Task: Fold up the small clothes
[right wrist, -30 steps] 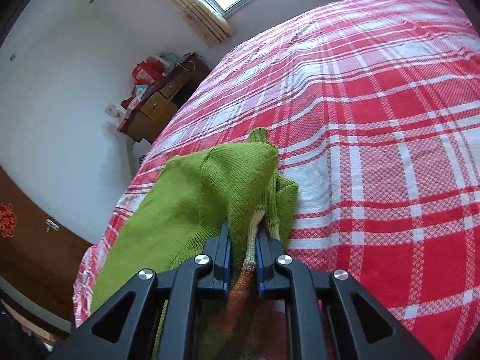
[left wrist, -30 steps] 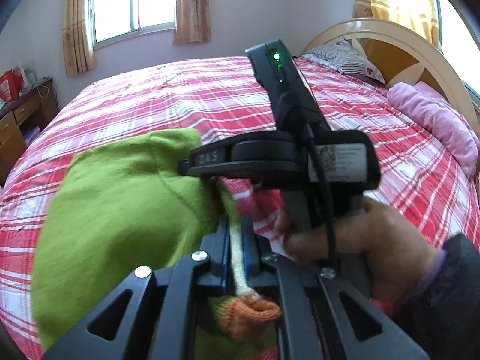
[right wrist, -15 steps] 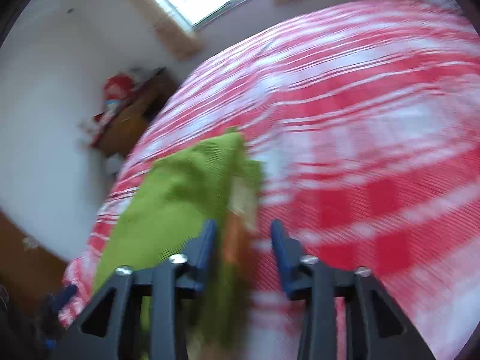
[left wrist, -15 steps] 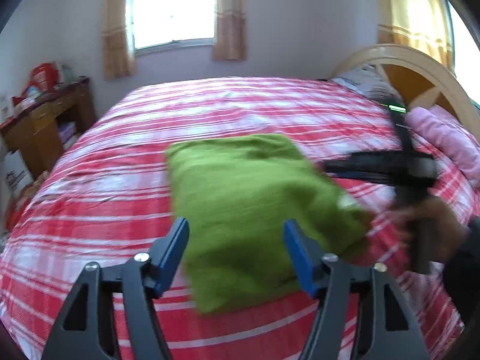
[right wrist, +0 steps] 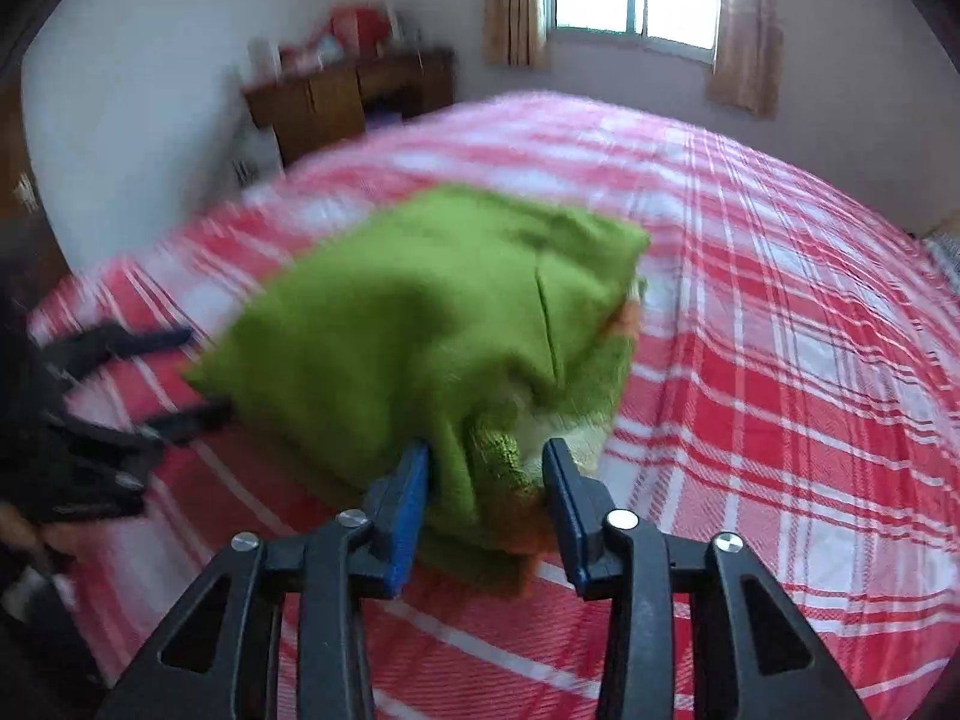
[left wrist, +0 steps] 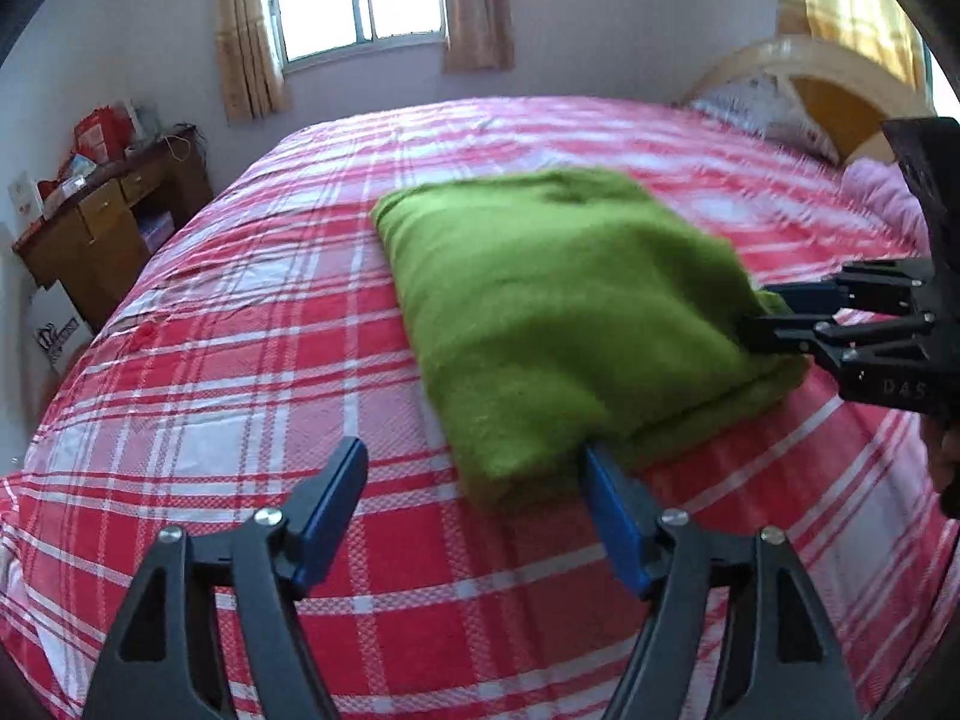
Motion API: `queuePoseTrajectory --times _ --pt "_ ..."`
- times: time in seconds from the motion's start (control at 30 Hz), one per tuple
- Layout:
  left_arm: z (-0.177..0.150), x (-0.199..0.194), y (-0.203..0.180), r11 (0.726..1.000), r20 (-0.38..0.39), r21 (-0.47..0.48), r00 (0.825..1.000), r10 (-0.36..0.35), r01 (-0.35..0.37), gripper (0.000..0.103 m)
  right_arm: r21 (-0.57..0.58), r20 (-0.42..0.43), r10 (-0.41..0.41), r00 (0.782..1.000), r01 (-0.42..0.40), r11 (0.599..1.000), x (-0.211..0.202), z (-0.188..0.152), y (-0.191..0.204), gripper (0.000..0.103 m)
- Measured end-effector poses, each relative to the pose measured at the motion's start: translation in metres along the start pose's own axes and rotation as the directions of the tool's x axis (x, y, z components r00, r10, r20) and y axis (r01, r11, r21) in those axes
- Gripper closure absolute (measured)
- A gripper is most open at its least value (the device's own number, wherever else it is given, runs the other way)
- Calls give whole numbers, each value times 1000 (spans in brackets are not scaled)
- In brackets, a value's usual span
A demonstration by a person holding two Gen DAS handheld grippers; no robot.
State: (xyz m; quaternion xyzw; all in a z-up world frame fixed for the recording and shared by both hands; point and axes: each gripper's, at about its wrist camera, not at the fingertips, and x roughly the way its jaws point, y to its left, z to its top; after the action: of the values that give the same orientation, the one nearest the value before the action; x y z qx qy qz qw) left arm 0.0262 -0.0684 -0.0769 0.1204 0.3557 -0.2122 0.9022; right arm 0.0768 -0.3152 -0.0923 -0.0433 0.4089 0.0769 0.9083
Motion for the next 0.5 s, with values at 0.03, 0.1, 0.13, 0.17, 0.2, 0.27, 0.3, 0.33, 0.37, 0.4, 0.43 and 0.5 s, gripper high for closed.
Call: queuePoseTrajectory --times 0.03,0.1,0.13,0.17,0.2,0.27,0.3,0.33,0.37,0.4,0.43,0.5 --pt "2 6 1 1000 -10 -1 1000 19 -19 27 9 -34 -2 999 2 1000 8 -4 -3 67" --pt "5 10 5 999 -13 -22 1000 24 -24 27 59 -35 19 999 -17 998 12 -7 -10 69" --pt "7 11 10 999 -9 -49 1000 9 -10 28 87 -35 35 999 -32 996 10 -9 -12 79" --pt "10 11 17 995 -4 -97 1000 -24 23 39 120 -34 66 997 -62 991 6 -10 -13 91" --pt "11 10 21 992 -1 -120 999 -51 51 57 154 -27 115 993 -109 982 2 -12 -13 92" --pt "11 8 28 978 9 -165 992 -125 125 76 209 13 184 983 -183 961 -9 -17 -13 93" --pt "10 7 30 977 18 -176 992 -122 124 77 246 49 231 972 -236 940 -16 -19 -15 93" --pt "8 6 32 974 26 -183 991 -128 131 78 302 101 288 952 -305 903 -23 -23 -21 94" --pt "6 5 34 971 27 -192 990 -141 144 78 351 146 329 933 -359 865 -26 -27 -27 94" --pt "4 6 35 968 21 -198 988 -152 153 78 413 193 357 914 -406 815 -28 -35 -37 94" --pt "2 8 37 966 10 -203 987 -161 160 78 444 201 345 917 -399 802 -26 -42 -43 94" --pt "-4 12 38 964 -14 -204 984 -177 171 77 454 145 286 947 -321 831 -17 -50 -43 94"
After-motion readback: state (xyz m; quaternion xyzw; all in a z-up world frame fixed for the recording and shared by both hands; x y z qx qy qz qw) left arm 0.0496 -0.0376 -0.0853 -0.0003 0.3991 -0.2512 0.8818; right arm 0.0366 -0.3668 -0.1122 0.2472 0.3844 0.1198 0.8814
